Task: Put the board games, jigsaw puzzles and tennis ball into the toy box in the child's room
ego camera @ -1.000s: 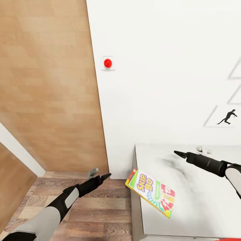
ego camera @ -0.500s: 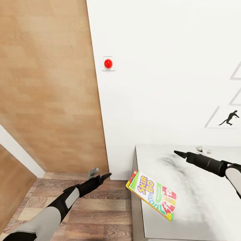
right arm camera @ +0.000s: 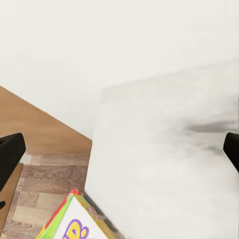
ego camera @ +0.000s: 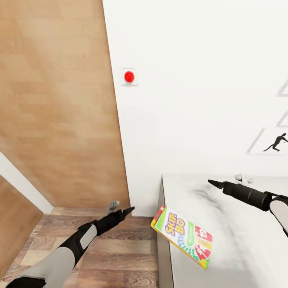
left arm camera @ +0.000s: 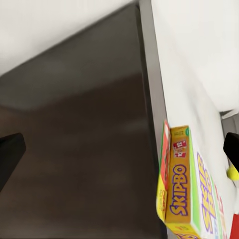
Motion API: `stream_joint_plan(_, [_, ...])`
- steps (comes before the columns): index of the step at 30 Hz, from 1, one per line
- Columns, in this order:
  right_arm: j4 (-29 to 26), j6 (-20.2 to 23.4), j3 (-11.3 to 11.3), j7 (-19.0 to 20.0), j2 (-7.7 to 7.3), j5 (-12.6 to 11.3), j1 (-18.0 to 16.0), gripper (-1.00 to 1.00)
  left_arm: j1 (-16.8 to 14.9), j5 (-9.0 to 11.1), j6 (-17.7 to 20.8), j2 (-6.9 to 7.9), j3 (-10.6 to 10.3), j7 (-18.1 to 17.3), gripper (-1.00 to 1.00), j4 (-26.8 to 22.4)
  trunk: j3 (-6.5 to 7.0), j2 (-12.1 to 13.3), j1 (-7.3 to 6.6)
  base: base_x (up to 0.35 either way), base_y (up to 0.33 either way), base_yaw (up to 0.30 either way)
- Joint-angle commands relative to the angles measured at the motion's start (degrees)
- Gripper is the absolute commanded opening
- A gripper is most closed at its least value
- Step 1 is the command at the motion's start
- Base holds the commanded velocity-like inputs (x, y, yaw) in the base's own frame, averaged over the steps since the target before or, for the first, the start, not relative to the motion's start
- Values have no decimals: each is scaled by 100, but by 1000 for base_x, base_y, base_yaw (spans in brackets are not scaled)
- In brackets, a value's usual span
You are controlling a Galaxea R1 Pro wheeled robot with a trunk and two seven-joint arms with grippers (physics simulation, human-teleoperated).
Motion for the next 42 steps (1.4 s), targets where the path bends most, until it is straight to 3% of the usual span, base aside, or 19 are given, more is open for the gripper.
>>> stream_joint_plan(1, [-1, 29, -7, 33, -1, 24, -5, 100, -4, 50, 53, 2, -15, -6, 100, -2, -10, -10, 5, 182, 10, 0])
stream_joint_plan(21, [-8, 29, -20, 38, -14, 19, -5, 100, -4, 44, 35, -39, -14, 24, 100, -2, -10, -10, 5, 73, 3, -8])
stream_joint_plan(42, [-7, 30, -23, 41, -16, 15, -5, 100, 2, 48, 28, -87, -15, 155, 100, -2, -10, -10, 5, 4, 0, -199])
